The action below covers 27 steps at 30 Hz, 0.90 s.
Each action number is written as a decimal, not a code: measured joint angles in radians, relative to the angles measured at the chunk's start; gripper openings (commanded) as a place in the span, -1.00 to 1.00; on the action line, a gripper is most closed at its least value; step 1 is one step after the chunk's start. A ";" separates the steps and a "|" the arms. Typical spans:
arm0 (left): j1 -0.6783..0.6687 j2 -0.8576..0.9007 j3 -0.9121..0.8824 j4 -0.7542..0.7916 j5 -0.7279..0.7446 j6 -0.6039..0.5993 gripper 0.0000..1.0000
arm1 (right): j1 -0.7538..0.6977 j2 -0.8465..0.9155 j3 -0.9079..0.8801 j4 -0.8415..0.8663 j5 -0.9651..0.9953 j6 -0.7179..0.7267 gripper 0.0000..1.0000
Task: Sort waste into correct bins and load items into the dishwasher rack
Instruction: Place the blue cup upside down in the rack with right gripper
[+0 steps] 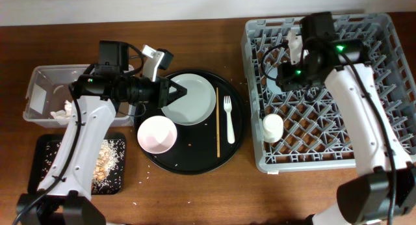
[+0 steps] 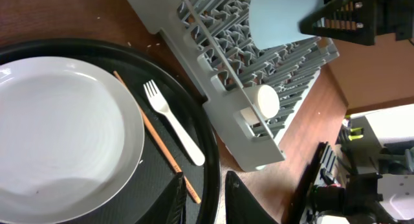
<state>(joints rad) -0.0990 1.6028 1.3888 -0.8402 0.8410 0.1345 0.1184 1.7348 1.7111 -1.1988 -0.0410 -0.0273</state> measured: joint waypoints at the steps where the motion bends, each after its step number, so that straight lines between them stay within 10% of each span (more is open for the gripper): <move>1: 0.000 0.000 0.000 -0.002 -0.007 0.000 -0.60 | 0.003 0.015 0.000 0.004 0.007 0.000 -0.47; 9: 0.000 0.000 0.000 -0.005 -0.053 0.000 -0.59 | 0.008 0.093 -0.051 0.027 0.015 0.001 -0.45; 16: 0.000 0.000 0.000 -0.005 -0.074 0.000 -0.27 | 0.009 0.104 -0.094 0.075 0.015 0.003 0.98; 23: 0.019 -0.025 -0.002 -0.027 -0.144 -0.047 -0.22 | 0.010 0.119 0.121 -0.202 0.002 0.005 0.98; 26: 0.047 -0.220 -0.002 -0.181 -0.455 -0.185 0.21 | 0.010 0.065 0.286 -0.348 -0.109 0.005 0.97; 27: 0.046 -0.251 0.000 -0.223 -0.514 -0.205 0.93 | 0.010 0.057 0.290 -0.376 -0.137 0.005 0.97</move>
<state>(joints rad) -0.0532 1.3518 1.3891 -1.0630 0.3271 -0.0708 0.1284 1.7920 2.0010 -1.5745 -0.1783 -0.0227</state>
